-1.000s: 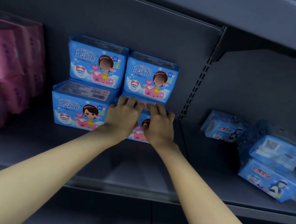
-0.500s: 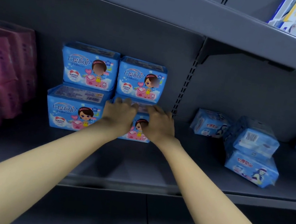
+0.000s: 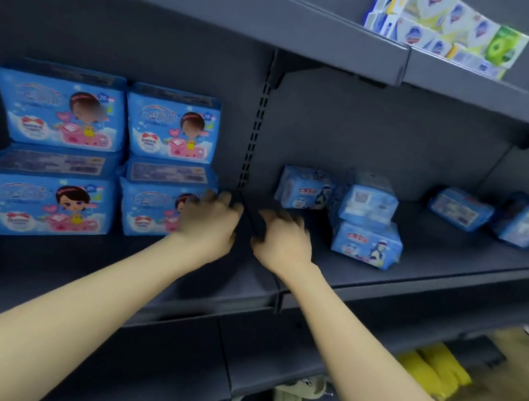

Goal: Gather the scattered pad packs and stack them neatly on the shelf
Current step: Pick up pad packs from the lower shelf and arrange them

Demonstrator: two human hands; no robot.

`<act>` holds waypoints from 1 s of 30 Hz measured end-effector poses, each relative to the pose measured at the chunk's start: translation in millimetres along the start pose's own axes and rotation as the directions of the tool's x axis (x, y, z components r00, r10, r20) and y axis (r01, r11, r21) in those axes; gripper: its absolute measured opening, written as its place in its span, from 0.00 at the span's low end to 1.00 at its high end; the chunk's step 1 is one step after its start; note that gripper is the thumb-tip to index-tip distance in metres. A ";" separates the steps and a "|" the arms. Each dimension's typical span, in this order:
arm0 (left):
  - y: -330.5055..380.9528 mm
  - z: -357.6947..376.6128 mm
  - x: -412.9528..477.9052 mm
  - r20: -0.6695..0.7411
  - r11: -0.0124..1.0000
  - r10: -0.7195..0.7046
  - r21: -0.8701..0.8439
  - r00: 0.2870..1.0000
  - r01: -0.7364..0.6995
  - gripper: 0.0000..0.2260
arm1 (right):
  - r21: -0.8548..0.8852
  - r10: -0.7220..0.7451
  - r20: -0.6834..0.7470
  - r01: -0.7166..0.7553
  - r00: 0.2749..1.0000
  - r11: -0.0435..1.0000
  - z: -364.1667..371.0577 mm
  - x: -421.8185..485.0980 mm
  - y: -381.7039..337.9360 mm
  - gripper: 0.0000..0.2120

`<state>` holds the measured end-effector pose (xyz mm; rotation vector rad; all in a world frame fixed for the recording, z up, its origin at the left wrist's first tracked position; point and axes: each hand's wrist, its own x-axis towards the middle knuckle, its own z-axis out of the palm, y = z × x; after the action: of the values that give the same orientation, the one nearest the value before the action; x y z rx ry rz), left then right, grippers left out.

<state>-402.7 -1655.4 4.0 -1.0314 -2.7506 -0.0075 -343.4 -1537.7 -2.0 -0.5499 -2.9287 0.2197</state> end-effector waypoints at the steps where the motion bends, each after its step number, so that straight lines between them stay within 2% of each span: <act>1: 7.3 1.6 1.3 0.006 1.000 0.018 -0.010 1.000 -0.018 0.20 | -0.007 0.019 -0.003 -0.019 1.000 1.000 -0.6 -4.6 7.4 0.26; 10: 76.8 7.3 18.7 0.049 0.979 0.191 -0.076 0.980 -0.187 0.17 | -0.012 0.185 0.003 -0.185 0.983 0.983 -9.4 -35.7 77.9 0.25; 16: 137.6 8.3 35.7 0.041 0.963 0.265 -0.059 0.963 -0.263 0.17 | -0.019 0.290 -0.007 -0.290 0.957 0.957 -18.4 -53.4 142.3 0.24; 24: 246.9 9.0 61.9 -0.009 0.922 0.370 -0.121 0.929 -0.368 0.18 | -0.013 0.335 -0.034 -0.336 0.941 0.942 -36.8 -68.2 237.4 0.25; 30: 320.7 12.4 83.8 -0.006 0.909 0.386 -0.168 0.923 -0.381 0.19 | -0.011 0.349 -0.044 -0.350 0.936 0.937 -47.0 -75.3 312.1 0.25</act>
<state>-257.8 -1357.5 -13.4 -1.6134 -2.5537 -0.1666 -157.3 -1272.5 -18.8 -1.0649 -2.7747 0.2175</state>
